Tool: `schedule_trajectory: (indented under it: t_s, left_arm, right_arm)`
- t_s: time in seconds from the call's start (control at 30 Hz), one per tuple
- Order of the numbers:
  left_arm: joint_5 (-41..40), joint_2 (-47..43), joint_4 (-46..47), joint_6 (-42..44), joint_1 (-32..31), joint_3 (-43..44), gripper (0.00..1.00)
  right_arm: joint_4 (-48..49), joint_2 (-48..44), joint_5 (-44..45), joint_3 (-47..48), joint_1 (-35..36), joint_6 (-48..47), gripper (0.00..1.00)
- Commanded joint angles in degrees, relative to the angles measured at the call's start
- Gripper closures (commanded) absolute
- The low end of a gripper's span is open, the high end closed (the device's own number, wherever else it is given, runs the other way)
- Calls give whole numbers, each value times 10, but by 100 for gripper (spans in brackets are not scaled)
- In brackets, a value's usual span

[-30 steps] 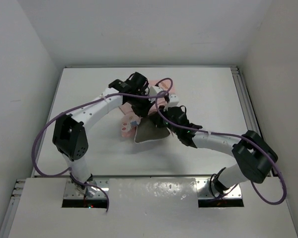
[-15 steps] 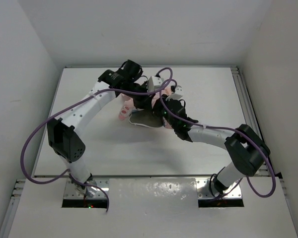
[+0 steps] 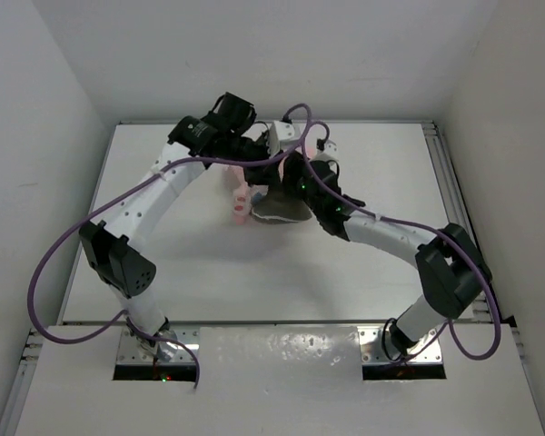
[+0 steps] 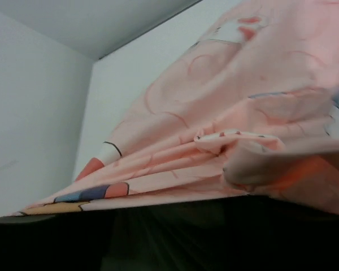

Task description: Put the pillow into the pillowcase

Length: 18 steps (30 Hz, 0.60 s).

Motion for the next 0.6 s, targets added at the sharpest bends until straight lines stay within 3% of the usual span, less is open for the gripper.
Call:
schedule_trajectory:
  t_s: [0.0, 0.13, 0.2, 0.3, 0.57]
  left_arm:
    - [13, -34, 44, -137, -10, 70, 100]
    - [-143, -13, 86, -212, 3, 133, 100]
    - [-213, 0, 95, -228, 3, 172, 100]
    - [-257, 8, 100, -243, 3, 190, 100]
    - [-251, 12, 110, -249, 3, 139, 100]
  right_arm:
    - [-73, -8, -14, 79, -30, -95, 25]
    - [-245, -51, -35, 153, -37, -207, 4]
    - [-308, -83, -50, 171, -51, -241, 1]
    - [-355, -130, -67, 182, -68, -265, 1]
    - [-445, -223, -25, 174, -115, -253, 1]
